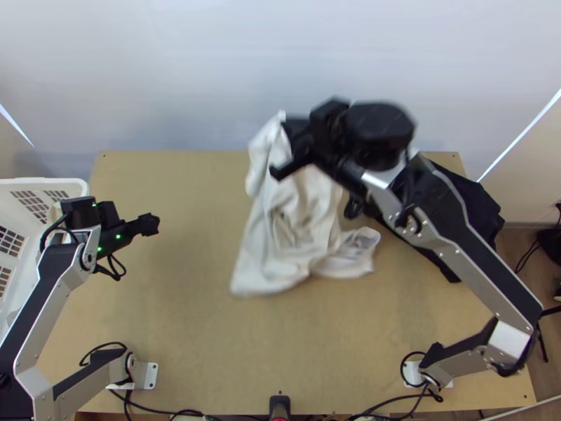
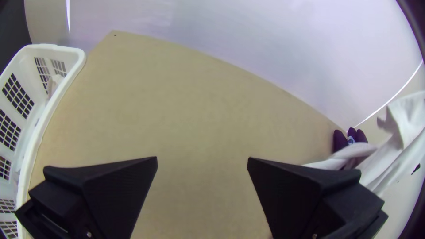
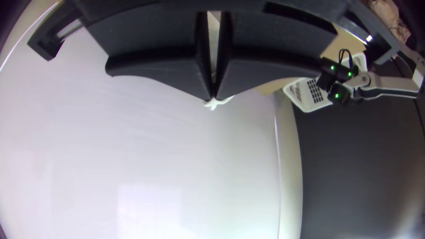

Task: Fold the t-shirt

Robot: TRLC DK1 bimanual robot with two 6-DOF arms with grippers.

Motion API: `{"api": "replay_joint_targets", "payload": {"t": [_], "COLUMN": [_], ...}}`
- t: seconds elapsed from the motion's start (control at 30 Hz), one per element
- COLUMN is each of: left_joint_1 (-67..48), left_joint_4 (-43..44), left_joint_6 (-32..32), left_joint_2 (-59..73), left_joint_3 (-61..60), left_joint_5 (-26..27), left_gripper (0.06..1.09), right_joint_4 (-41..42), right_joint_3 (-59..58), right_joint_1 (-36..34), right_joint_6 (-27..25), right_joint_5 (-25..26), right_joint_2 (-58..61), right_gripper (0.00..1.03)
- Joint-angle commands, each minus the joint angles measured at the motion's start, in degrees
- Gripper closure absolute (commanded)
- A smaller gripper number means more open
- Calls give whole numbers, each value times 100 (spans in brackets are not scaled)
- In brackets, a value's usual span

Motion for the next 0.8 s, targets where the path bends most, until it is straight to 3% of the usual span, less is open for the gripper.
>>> {"api": "replay_joint_targets", "payload": {"t": [0.0,0.17,0.27,0.37,0.63,0.77], "left_joint_1": [-373,-488,-523,-549,-1217,-1744], "left_joint_4": [227,403,438,535,746,631], "left_joint_6": [-240,-354,-354,-363,-468,-363], "left_joint_2": [16,86,165,271,561,411], "left_joint_3": [73,82,82,82,179,319], "left_joint_5": [8,8,8,8,8,500], "left_gripper": [10,10,10,10,10,10], "right_joint_4": [627,1146,1269,1251,917,909], "right_joint_3": [1450,1467,1485,1494,870,747], "right_joint_1": [-11,279,596,842,798,754], "right_joint_6": [-385,-429,-746,-957,-930,-930], "right_joint_5": [112,104,104,104,112,112], "right_joint_2": [508,174,-72,-292,-696,-714], "right_gripper": [100,100,100,100,100,100]}}
